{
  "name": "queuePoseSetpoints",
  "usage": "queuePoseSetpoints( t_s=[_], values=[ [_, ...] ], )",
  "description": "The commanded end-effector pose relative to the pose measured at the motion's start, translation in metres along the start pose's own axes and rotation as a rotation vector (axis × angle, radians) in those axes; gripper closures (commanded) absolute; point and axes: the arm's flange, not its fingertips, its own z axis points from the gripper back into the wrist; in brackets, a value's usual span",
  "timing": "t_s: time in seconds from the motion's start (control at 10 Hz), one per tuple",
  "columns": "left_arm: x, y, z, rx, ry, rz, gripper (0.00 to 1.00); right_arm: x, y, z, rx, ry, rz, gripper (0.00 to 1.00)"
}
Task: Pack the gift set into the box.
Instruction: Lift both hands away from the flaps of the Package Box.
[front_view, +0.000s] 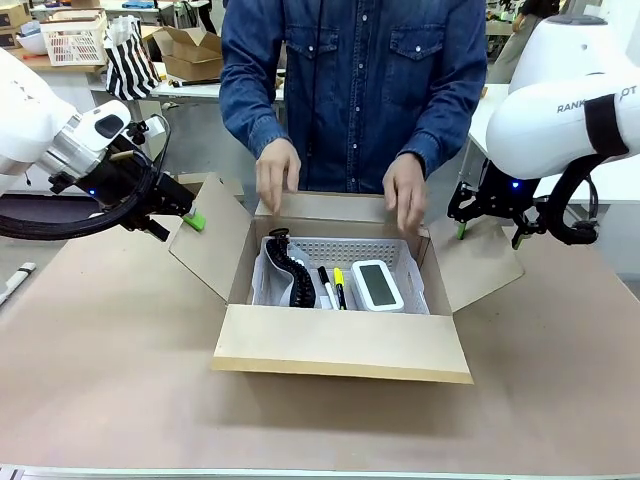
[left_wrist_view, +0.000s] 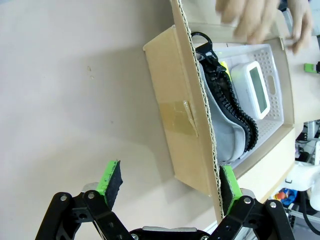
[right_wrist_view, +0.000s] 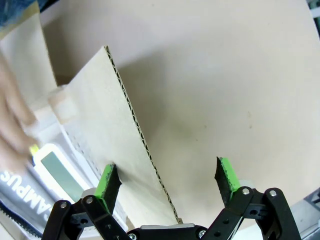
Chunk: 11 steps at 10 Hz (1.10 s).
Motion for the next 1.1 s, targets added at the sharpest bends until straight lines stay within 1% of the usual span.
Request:
queuePoseSetpoints(
  t_s=[0.0,1.0],
  values=[
    [0.0012,-0.0018,0.0026,0.016,0.008,0.008,0.0,0.0017,-0.0006,0.0038,-0.016,-0.008,-0.003,0.0],
    [0.0012,-0.0018,0.0026,0.016,0.008,0.008,0.0,0.0017,-0.0006,0.0038,-0.016,-0.008,-0.003,0.0]
  ],
)
